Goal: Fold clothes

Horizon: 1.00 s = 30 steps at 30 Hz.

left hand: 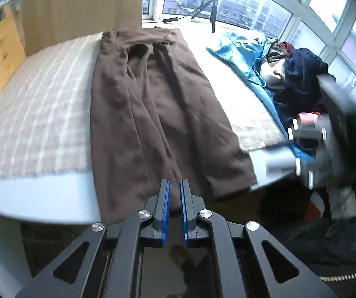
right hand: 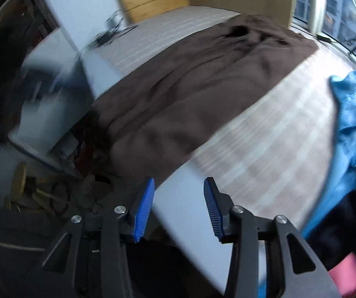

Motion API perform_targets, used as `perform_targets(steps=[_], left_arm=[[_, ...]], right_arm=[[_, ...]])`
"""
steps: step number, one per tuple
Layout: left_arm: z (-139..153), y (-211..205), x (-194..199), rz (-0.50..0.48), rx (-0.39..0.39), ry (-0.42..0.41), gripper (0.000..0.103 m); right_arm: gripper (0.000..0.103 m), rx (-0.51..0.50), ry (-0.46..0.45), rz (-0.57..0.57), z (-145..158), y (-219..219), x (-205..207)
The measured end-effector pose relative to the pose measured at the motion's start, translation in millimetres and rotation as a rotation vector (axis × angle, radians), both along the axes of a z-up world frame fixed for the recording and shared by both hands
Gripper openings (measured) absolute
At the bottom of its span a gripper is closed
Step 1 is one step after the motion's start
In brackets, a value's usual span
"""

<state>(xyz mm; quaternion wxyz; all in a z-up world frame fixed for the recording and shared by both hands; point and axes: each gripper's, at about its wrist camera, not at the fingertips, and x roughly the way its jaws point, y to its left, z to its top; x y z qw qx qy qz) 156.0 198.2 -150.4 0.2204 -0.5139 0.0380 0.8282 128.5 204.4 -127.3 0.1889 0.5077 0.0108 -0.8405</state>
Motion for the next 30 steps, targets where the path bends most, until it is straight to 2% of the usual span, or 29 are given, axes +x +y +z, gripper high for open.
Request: perform_targets(steps=[2, 6, 7, 8, 9, 14, 19, 22, 26, 28, 30], left_arm=[[2.2, -0.3, -9.9, -0.026, -0.010, 0.000, 0.007], [2.1, 3.6, -13.4, -0.077, -0.035, -0.005, 0.007], [2.0, 4.5, -12.9, -0.085, -0.038, -0.008, 0.007], [2.3, 5.3, -11.8, -0.095, -0.041, -0.008, 0.007], [3.5, 5.9, -9.7, -0.109, -0.041, -0.005, 0.007], [8.3, 8.9, -1.1, -0.157, -0.040, 0.007, 0.007], [11.0, 6.5, 4.6, -0.172, -0.021, 0.009, 0.007], [7.2, 6.4, 7.7, -0.183, 0.005, -0.004, 0.007], [-8.4, 15.0, 6.7, -0.186, 0.061, -0.058, 0.007], [-17.6, 23.9, 5.1, -0.180, 0.115, -0.102, 0.012], [-26.3, 39.6, 1.8, -0.169, 0.135, -0.121, 0.026]], right_arm=[[0.043, 0.035, 0.021, -0.008, -12.4, -15.1, 5.9], [0.043, 0.026, 0.060, -0.027, -21.2, -26.0, 12.4], [0.038, 0.018, 0.067, -0.029, -23.5, -27.9, 12.3], [0.022, 0.006, 0.072, -0.029, -26.3, -29.6, 11.2], [0.014, -0.006, 0.077, -0.030, -29.2, -31.4, 10.0], [0.004, -0.015, 0.119, -0.055, -26.8, -40.2, 9.4], [0.003, -0.100, 0.168, -0.121, -4.2, -37.4, 20.0], [0.002, -0.188, 0.136, -0.147, -0.8, -31.8, 29.1], [0.003, -0.098, -0.036, -0.162, -33.2, -36.6, 20.4], [0.004, -0.080, -0.051, -0.134, -25.4, -35.9, 24.2], [0.008, -0.075, -0.032, -0.153, -4.2, -19.3, 21.3]])
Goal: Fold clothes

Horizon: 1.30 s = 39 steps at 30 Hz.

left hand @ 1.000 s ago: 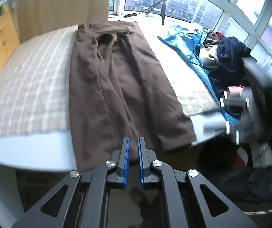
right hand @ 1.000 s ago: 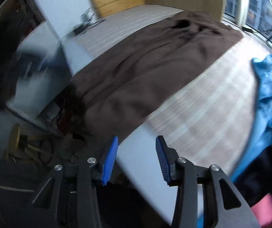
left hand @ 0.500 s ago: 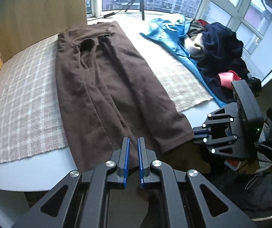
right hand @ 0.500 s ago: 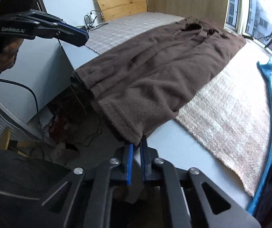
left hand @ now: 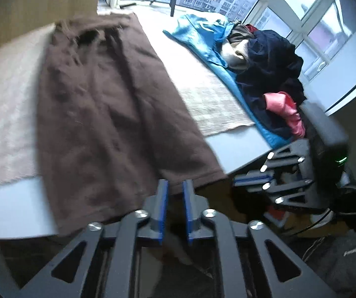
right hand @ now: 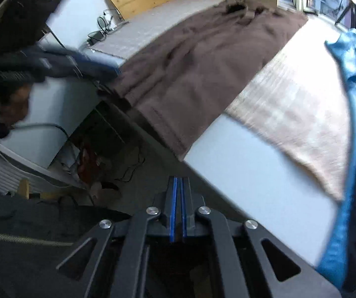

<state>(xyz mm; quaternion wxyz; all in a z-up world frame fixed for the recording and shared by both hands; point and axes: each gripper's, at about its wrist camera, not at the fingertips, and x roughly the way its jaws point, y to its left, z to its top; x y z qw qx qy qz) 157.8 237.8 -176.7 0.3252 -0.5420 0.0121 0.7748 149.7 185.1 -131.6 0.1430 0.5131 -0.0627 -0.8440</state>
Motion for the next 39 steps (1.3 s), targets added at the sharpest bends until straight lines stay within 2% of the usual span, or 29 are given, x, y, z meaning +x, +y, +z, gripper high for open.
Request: perform_targets(steps=[2, 5, 7, 9, 10, 11, 15, 19, 23, 25, 28, 30, 33, 36, 39], left_arm=[[-5.8, 15.2, -3.1, 0.010, -0.024, 0.021, 0.035], [-17.3, 37.4, -7.2, 0.019, -0.078, 0.066, 0.038], [-24.7, 43.9, -10.9, 0.037, -0.108, 0.069, 0.038], [-28.4, 45.2, -11.3, 0.064, -0.108, 0.063, 0.038], [-29.6, 45.1, -11.2, 0.078, -0.104, 0.059, 0.038], [-30.3, 45.3, -10.5, 0.090, -0.103, 0.059, 0.037], [-29.8, 42.2, -9.2, 0.156, -0.075, 0.036, 0.028], [-29.5, 39.8, -7.3, 0.209, -0.062, 0.024, 0.017], [-30.9, 42.3, -5.5, 0.241, -0.063, 0.025, 0.013], [-30.5, 42.5, -4.9, 0.254, -0.060, 0.031, 0.011], [-29.3, 45.0, -2.1, 0.264, -0.073, 0.057, 0.007], [-24.5, 44.9, 0.8, 0.271, -0.100, 0.079, 0.006], [-9.0, 35.8, 4.4, 0.301, -0.128, 0.107, 0.005], [4.8, 23.5, 5.5, 0.330, -0.160, 0.144, 0.005], [-5.9, 17.6, -0.5, 0.324, -0.182, 0.130, 0.005]], right_arm=[[0.016, 0.004, 0.024, -0.035, 23.9, 22.2, -9.1], [0.018, 0.018, 0.091, -0.120, 65.7, 66.6, -48.5], [0.018, 0.045, 0.140, -0.147, 91.1, 92.8, -90.8], [0.021, 0.055, 0.152, -0.151, 102.4, 113.3, -140.4], [0.026, 0.045, 0.142, -0.146, 103.4, 121.5, -169.3], [0.030, 0.042, 0.123, -0.144, 100.1, 126.8, -196.4], [0.031, 0.055, 0.001, -0.098, 60.0, 122.2, -305.3], [0.031, 0.167, -0.081, -0.023, 16.1, 106.0, -362.4], [0.031, 0.233, -0.134, 0.040, -13.4, 90.9, -386.0], [0.030, 0.260, -0.132, 0.053, -20.8, 87.6, -389.7], [0.018, 0.265, -0.096, 0.071, -20.1, 86.0, -386.4], [0.013, 0.257, -0.081, 0.072, -15.8, 88.0, -383.3], [0.011, 0.203, -0.051, 0.053, 0.2, 96.2, -378.0], [0.011, 0.178, -0.036, 0.051, 3.8, 93.5, -381.7], [0.011, 0.158, -0.023, 0.051, 5.2, 89.1, -386.7]])
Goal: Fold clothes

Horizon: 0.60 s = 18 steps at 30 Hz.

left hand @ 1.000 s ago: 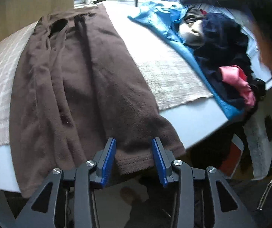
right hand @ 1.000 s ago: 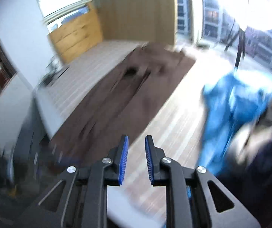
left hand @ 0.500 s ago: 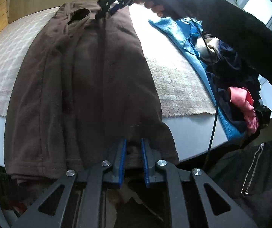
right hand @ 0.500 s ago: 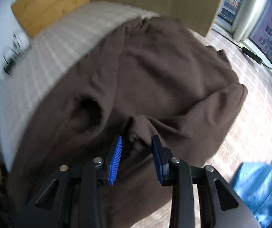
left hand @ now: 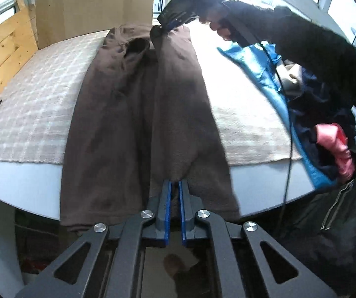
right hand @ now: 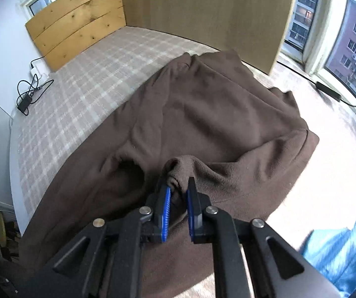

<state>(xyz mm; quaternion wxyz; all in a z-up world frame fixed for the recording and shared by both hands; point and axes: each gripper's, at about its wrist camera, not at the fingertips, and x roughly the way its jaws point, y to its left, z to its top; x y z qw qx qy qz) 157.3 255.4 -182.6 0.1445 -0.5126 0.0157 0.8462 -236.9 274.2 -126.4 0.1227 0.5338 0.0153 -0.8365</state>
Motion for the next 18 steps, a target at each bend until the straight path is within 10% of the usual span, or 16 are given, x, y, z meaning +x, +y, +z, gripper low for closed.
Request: perform_targets(steps=[9, 13, 18], left_arm=[[0.6, -18.4, 5.6, 0.013, 0.009, -0.046, 0.012], [30.1, -46.8, 20.1, 0.029, -0.020, -0.026, 0.012], [38.5, -98.9, 18.6, 0.092, -0.089, -0.020, 0.012]], right_arm=[[0.021, 0.088, 0.011, 0.054, 5.9, -17.8, 8.5], [0.021, -0.015, 0.086, 0.094, 45.5, -10.1, 72.9], [0.020, -0.005, 0.026, 0.191, 11.3, -52.4, 150.4]])
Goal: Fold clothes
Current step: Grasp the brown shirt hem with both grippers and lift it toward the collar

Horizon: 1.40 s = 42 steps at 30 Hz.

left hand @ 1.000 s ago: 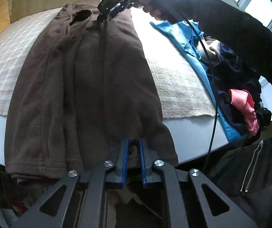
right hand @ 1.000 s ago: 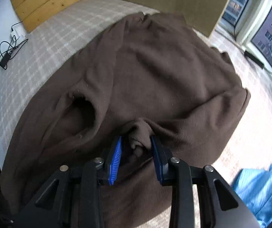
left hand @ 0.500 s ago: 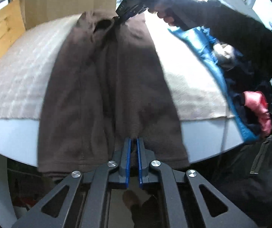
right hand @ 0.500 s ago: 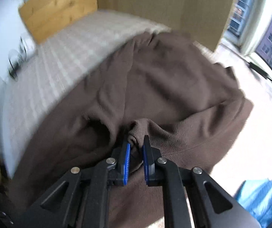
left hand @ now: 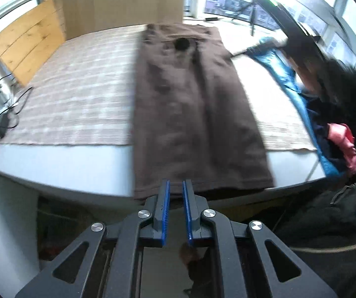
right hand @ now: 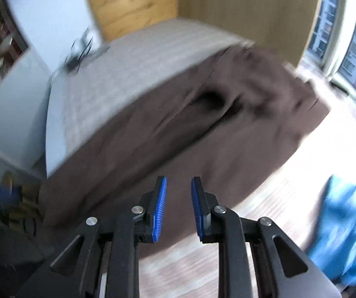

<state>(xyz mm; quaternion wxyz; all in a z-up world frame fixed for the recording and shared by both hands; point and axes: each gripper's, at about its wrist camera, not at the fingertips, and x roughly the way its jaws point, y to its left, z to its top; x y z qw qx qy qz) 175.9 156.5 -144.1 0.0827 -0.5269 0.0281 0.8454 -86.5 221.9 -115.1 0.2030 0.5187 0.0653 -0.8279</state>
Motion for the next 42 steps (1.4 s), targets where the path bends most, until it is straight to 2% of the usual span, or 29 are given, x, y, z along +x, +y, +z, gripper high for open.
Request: perform_targets(steps=[3, 5, 7, 8, 11, 14, 16, 19, 21, 23, 24, 27, 28, 29, 31, 35, 38, 40, 41, 42], left_arm=[[-4.2, -17.0, -14.1, -0.018, -0.003, -0.001, 0.010], [-6.8, -21.5, -31.3, -0.061, 0.028, 0.002, 0.010], [-7.6, -19.1, -51.8, -0.138, 0.063, 0.007, 0.010], [-7.1, -15.8, -63.2, -0.197, 0.067, 0.017, 0.010], [-4.0, -3.2, -101.2, -0.333, 0.089, 0.046, 0.010], [1.5, 9.7, -156.1, -0.455, 0.170, 0.057, 0.010], [4.9, 28.2, -192.9, -0.531, 0.188, 0.082, 0.010], [2.1, 64.5, -244.1, -0.625, 0.212, 0.096, 0.009], [-4.5, 86.6, -265.5, -0.678, 0.217, 0.112, 0.010], [-15.6, 110.0, -283.6, -0.713, 0.164, 0.131, 0.012], [-22.3, 117.5, -290.9, -0.708, 0.111, 0.138, 0.012], [-57.6, 131.1, -320.4, -0.651, -0.051, 0.092, 0.013], [-67.5, 130.9, -326.6, -0.640, -0.087, 0.078, 0.016], [-69.2, 128.0, -328.1, -0.646, -0.079, 0.085, 0.017], [-60.4, 120.3, -325.2, -0.652, -0.059, 0.093, 0.015], [-21.3, 89.2, -298.7, -0.697, 0.035, 0.144, 0.014], [-5.8, 53.6, -264.3, -0.746, 0.000, 0.181, 0.016], [-12.7, 33.9, -245.5, -0.756, -0.034, 0.163, 0.016], [-20.0, 27.5, -238.3, -0.759, -0.048, 0.142, 0.016], [-29.1, 23.5, -232.2, -0.764, -0.065, 0.117, 0.016]], right_arm=[[0.021, 0.078, -0.006, 0.008, -32.5, -32.5, 19.8], [0.022, 0.147, 0.057, -0.015, -35.9, -52.9, 22.7], [0.021, 0.187, 0.063, -0.004, -28.0, -62.3, 28.5], [0.021, 0.168, 0.057, -0.013, -20.4, -60.1, 34.2], [0.021, 0.082, 0.051, -0.186, 2.1, -43.2, 64.8], [0.021, -0.085, 0.023, -0.350, 8.3, -46.7, 99.1], [0.021, -0.052, 0.014, -0.405, 0.2, -64.0, 108.8], [0.021, 0.007, -0.050, -0.468, -22.0, -85.7, 117.6], [0.021, 0.036, -0.080, -0.512, -31.2, -92.8, 122.5], [0.021, 0.053, -0.080, -0.541, -33.8, -95.7, 126.4], [0.021, 0.057, -0.082, -0.552, -34.3, -95.6, 127.0], [0.021, 0.056, -0.097, -0.575, -35.9, -92.3, 126.1], [0.021, 0.060, -0.103, -0.575, -35.7, -92.0, 125.7], [0.021, 0.063, -0.108, -0.574, -35.4, -91.8, 125.4], [0.021, -0.001, -0.084, -0.614, -28.0, -83.8, 124.7], [0.021, -0.136, -0.022, -0.687, -18.5, -69.7, 113.8], [0.021, -0.090, -0.023, -0.642, -31.0, -78.5, 96.0], [0.023, -0.054, -0.035, -0.606, -40.8, -87.7, 90.4], [0.029, -0.048, -0.026, -0.587, -41.3, -89.5, 88.6], [0.030, -0.056, -0.031, -0.570, -42.3, -89.9, 86.6]])
